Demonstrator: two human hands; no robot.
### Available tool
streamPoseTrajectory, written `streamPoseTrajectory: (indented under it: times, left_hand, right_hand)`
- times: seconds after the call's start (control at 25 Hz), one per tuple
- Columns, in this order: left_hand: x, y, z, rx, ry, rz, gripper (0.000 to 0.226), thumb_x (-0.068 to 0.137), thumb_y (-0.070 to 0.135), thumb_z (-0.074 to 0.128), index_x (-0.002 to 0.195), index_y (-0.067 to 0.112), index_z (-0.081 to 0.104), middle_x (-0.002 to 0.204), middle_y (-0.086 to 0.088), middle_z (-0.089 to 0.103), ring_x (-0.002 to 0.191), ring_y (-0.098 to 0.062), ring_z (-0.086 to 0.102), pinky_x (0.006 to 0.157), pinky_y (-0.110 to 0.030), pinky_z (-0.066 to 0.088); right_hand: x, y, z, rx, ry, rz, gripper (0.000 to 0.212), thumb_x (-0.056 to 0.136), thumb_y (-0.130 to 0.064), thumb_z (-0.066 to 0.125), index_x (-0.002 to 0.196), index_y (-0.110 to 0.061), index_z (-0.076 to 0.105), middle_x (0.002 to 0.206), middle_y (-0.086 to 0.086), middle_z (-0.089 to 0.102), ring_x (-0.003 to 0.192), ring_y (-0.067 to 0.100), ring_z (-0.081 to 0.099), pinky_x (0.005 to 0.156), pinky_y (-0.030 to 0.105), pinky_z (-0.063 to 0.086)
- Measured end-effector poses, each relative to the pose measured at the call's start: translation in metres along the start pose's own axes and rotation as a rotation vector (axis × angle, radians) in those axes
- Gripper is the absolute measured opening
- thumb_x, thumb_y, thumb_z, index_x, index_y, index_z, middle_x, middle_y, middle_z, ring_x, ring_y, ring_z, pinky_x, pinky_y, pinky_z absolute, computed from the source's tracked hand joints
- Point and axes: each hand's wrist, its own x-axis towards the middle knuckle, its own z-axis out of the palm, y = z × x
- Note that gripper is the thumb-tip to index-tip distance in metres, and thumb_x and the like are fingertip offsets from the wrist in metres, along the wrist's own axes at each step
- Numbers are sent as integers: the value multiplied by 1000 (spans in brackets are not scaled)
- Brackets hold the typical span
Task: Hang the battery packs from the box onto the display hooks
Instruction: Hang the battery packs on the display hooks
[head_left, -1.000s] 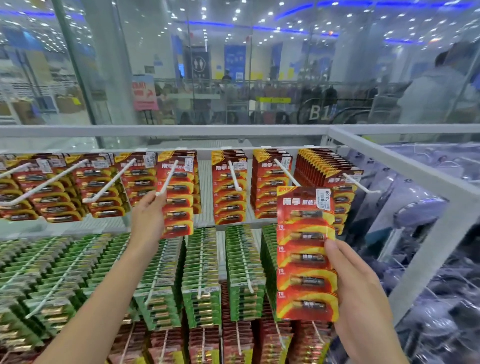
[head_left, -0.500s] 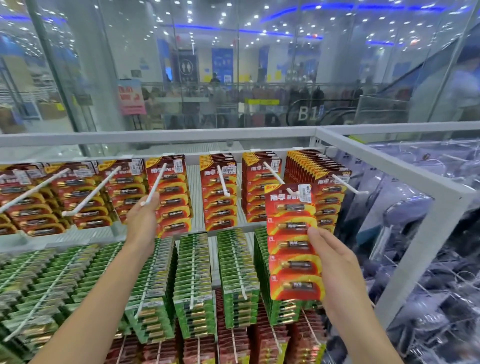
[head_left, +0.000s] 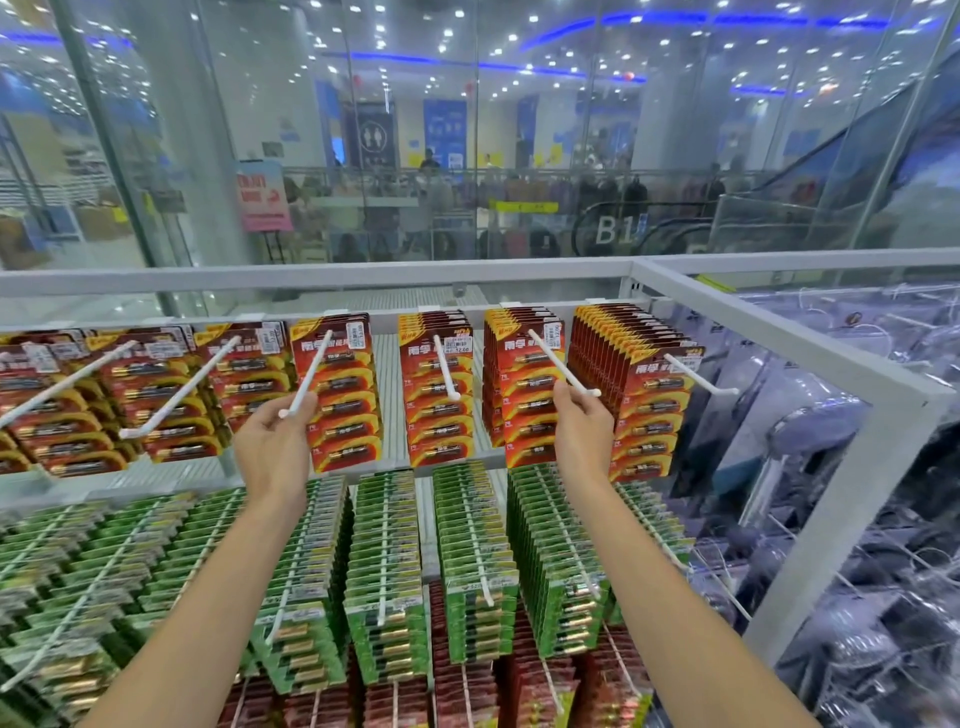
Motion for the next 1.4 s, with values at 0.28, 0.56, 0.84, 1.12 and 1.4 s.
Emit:
streamPoseTrajectory:
  times: [0.28, 0.56, 0.84, 1.12, 1.4]
  left_hand:
    - [-58, 10, -11, -90, 12, -19, 16, 100, 20, 69, 115, 20, 72, 116, -2, 75, 107, -16, 73, 97, -34, 58]
    - [-192, -9, 17, -128, -361, -199, 23, 107, 17, 54, 120, 11, 72, 109, -2, 80, 99, -17, 77, 86, -36, 63]
    - [-314, -108, 73, 64, -749, -426, 21, 106, 9, 53, 108, 13, 74, 105, -5, 80, 105, -26, 75, 92, -35, 62]
    - [-431, -205, 111, 393, -1133, -651, 16, 104, 26, 63, 113, 22, 74, 114, 4, 75, 108, -14, 70, 100, -37, 53]
    - [-562, -326, 180, 787, -1535, -347, 27, 101, 24, 65, 127, 17, 71, 121, 4, 72, 104, -7, 66, 77, -10, 46]
  right_hand:
    - [-40, 29, -34, -104, -24, -85, 23, 104, -35, 57, 122, -23, 66, 114, -13, 68, 99, 1, 63, 82, 18, 52]
    - [-132, 73, -135, -113, 52, 34, 21, 102, -38, 60, 120, -34, 69, 116, -26, 70, 110, -10, 62, 93, 16, 48]
    - [-230, 150, -280, -233, 432, 263, 14, 101, -28, 64, 112, -28, 72, 111, -14, 75, 105, -2, 67, 84, 9, 47]
    - [-293, 189, -370, -281, 806, 534, 17, 101, -40, 61, 115, -35, 68, 116, -16, 68, 112, 5, 61, 96, 30, 48]
    - [-317, 225, -408, -227, 1001, 724, 18, 99, -35, 66, 116, -28, 69, 115, -12, 68, 105, 4, 62, 89, 24, 46]
